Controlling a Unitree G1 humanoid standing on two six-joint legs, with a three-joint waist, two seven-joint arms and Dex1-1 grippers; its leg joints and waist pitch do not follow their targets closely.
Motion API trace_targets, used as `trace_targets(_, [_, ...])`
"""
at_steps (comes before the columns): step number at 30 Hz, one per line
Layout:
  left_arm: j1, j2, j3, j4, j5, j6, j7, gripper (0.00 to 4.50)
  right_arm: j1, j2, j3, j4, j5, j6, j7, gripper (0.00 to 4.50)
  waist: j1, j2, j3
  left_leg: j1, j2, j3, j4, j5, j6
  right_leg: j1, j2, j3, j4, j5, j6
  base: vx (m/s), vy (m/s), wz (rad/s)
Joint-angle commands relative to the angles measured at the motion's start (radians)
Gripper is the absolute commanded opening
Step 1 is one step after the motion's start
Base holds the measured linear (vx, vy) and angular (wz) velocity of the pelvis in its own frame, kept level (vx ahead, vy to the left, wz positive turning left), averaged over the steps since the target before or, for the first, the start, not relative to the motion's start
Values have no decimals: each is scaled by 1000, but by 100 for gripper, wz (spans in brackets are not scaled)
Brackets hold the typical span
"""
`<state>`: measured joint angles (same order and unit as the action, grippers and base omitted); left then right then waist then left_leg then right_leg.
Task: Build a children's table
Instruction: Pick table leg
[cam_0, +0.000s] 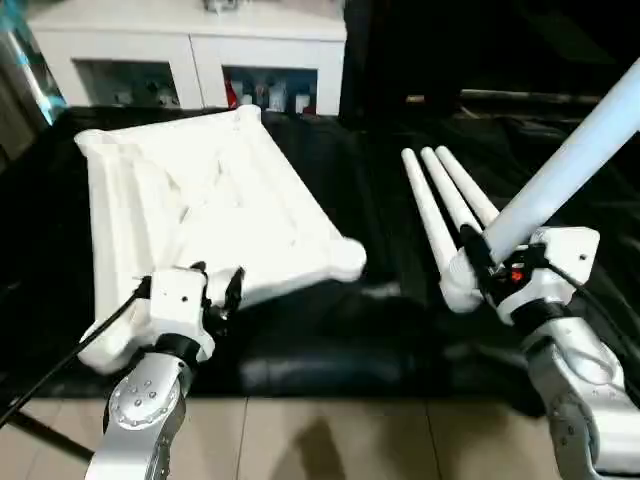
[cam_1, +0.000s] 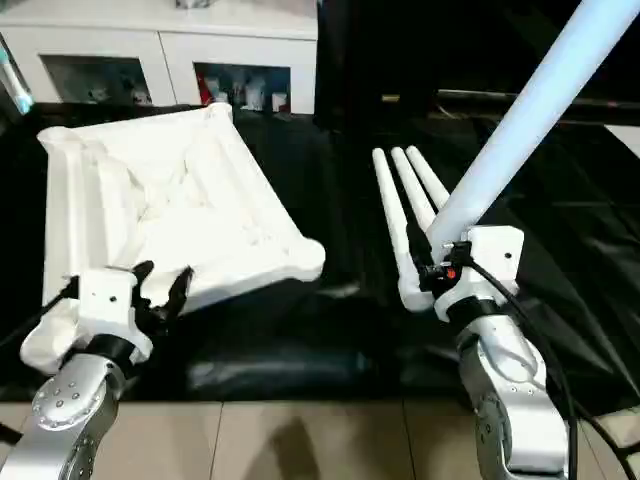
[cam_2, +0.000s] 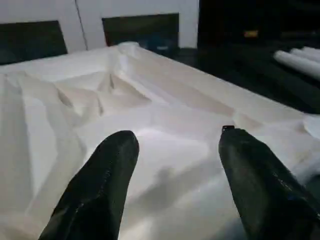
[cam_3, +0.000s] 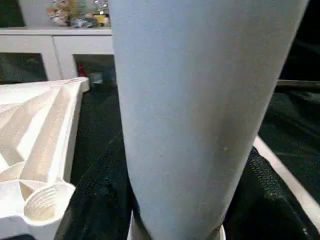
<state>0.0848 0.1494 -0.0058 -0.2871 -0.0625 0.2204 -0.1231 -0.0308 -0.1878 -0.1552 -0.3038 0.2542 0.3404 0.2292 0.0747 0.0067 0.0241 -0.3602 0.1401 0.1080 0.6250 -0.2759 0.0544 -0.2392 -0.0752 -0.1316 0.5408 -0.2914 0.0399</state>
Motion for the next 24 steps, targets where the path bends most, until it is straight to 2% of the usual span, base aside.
trace_targets(1, [1,4,10,-28,8,10,15,303,-5,-3,22,-5,0,-6,19,190,11,3,-53,-29,-22,-33,-38,265,329,103,-24,-17,-36,230,78,219,5,70])
trace_targets(2, [-2,1,11,-33,8,13,18,303,-6,-2,22,-2,-2,-5,16,190,-7,7,-54,39,-8,-80,-49,309,378,57,16,-34,4,186,96,219,5,70])
trace_targets(3, [-2,-1,12,-37,7,14,19,303,-7,-2,22,-1,-4,-5,13,190,-67,16,-72,223,62,-251,-54,461,601,-137,62,-20,145,-128,90,241,-67,56])
trace_targets(4, [-3,-3,11,-39,9,15,20,303,-11,7,9,5,9,2,4,190,-82,19,-81,278,138,-252,-32,606,571,-198,20,30,160,-232,66,145,-119,18])
trace_targets(5, [-4,-5,9,-44,11,16,20,303,-16,12,-2,13,18,6,-4,190,-56,-6,-40,160,128,-194,-77,571,426,-194,-10,87,205,-74,69,145,-119,18])
trace_targets(6, [-2,-6,8,-47,13,16,19,303,-16,11,-5,16,17,6,-5,190,-45,-12,-40,142,106,-164,-91,477,376,-197,-6,87,212,-9,55,31,-125,-5])
trace_targets(7, [0,-6,2,-49,16,17,18,303,-16,8,-4,20,15,3,-2,190,-45,-50,-27,111,46,-101,-102,239,308,-171,-15,123,115,130,-4,35,-121,-5])
trace_targets(8, [0,-6,2,-49,16,17,18,303,-16,8,-4,20,15,3,-2,190,-41,-71,-16,104,18,-80,-102,114,276,-146,-27,153,61,105,0,100,-172,7])
trace_targets(9, [3,-6,-5,-51,17,18,15,303,-12,4,-1,23,13,2,3,190,9,-96,-28,26,-84,-27,88,-98,117,-1,-162,310,-51,-366,-27,105,-119,9])
trace_targets(10, [3,-6,-5,-51,17,18,15,303,-12,4,-1,23,13,2,3,190,9,-96,-28,26,-84,-27,88,-98,117,-1,-162,310,-51,-366,-27,118,-76,4])
trace_targets(11, [2,-6,-7,-53,16,21,14,303,-7,2,1,21,13,3,5,190,15,-96,-17,-23,-62,-44,112,5,-4,28,-132,271,-31,-323,-105,53,-25,-8])
trace_targets(12, [1,-6,-7,-53,16,22,14,303,-5,1,2,20,13,3,5,190,10,-97,-2,-24,-56,-42,110,22,-19,19,-133,258,-43,-306,-131,113,-40,-9])
trace_targets(13, [-1,-7,-7,-52,15,24,14,303,-2,0,4,19,10,4,5,190,13,-80,2,-13,-45,-36,89,85,-38,10,-121,221,-63,-324,-211,107,-10,2])
trace_targets(14, [-4,-8,-7,-49,15,26,15,303,0,1,5,16,9,6,5,190,14,-72,10,-7,-33,-32,67,104,-30,-5,-114,204,-78,-367,-244,163,24,-1])
trace_targets(15, [-6,-9,-7,-48,15,27,16,303,2,0,6,15,9,7,4,190,8,-51,12,-22,-6,-26,13,133,-17,8,-91,161,-90,-458,-268,102,39,0])
trace_targets(16, [-6,-10,-7,-48,15,28,16,303,2,0,6,15,9,8,4,190,11,-19,20,9,20,-30,-23,79,-26,-9,-89,137,-96,-509,-257,83,126,-3])
trace_targets(17, [-10,-17,-6,-48,14,32,17,303,7,-3,9,10,11,10,5,190,-39,20,13,59,99,-90,-130,-373,-66,-31,15,62,4,-382,-182,27,91,-1])
trace_targets(18, [-11,-21,-6,-48,15,33,18,303,8,-4,9,9,12,11,6,190,-44,31,0,93,129,-127,-155,-503,-62,-58,27,66,70,-290,-156,102,146,-1])
trace_targets(19, [-12,-22,-7,-48,14,34,20,303,8,-5,9,8,12,12,6,190,-57,25,-25,139,153,-167,-165,-557,-4,-94,17,70,135,-138,-102,152,84,-4])
trace_targets(20, [-11,-28,-6,-48,4,36,27,303,6,-7,8,8,14,15,6,190,-71,19,-29,149,142,-177,-145,-434,122,-134,12,72,159,-73,-33,152,84,-4])
trace_targets(21, [-11,-31,-4,-48,0,37,29,303,6,-7,8,7,15,16,6,190,-73,16,-26,146,133,-169,-136,-371,178,-148,8,74,166,-48,-15,150,45,-5])
trace_targets(22, [-12,-34,-2,-46,-7,38,28,303,5,-8,7,7,17,19,6,190,-83,6,-28,143,126,-165,-130,-294,235,-158,2,77,167,-20,-3,131,3,-12])
trace_targets(23, [-12,-34,-2,-46,-9,39,27,303,4,-8,6,7,18,20,7,190,-88,-32,-25,103,79,-123,-99,-28,316,-162,-32,112,100,96,-2,131,3,-12])
trace_targets(24, [-16,-23,-6,-44,-13,43,9,303,2,-11,6,4,26,24,16,190,-82,-62,-32,63,40,-84,-66,26,276,-129,-67,145,44,179,-4,113,-50,-10])
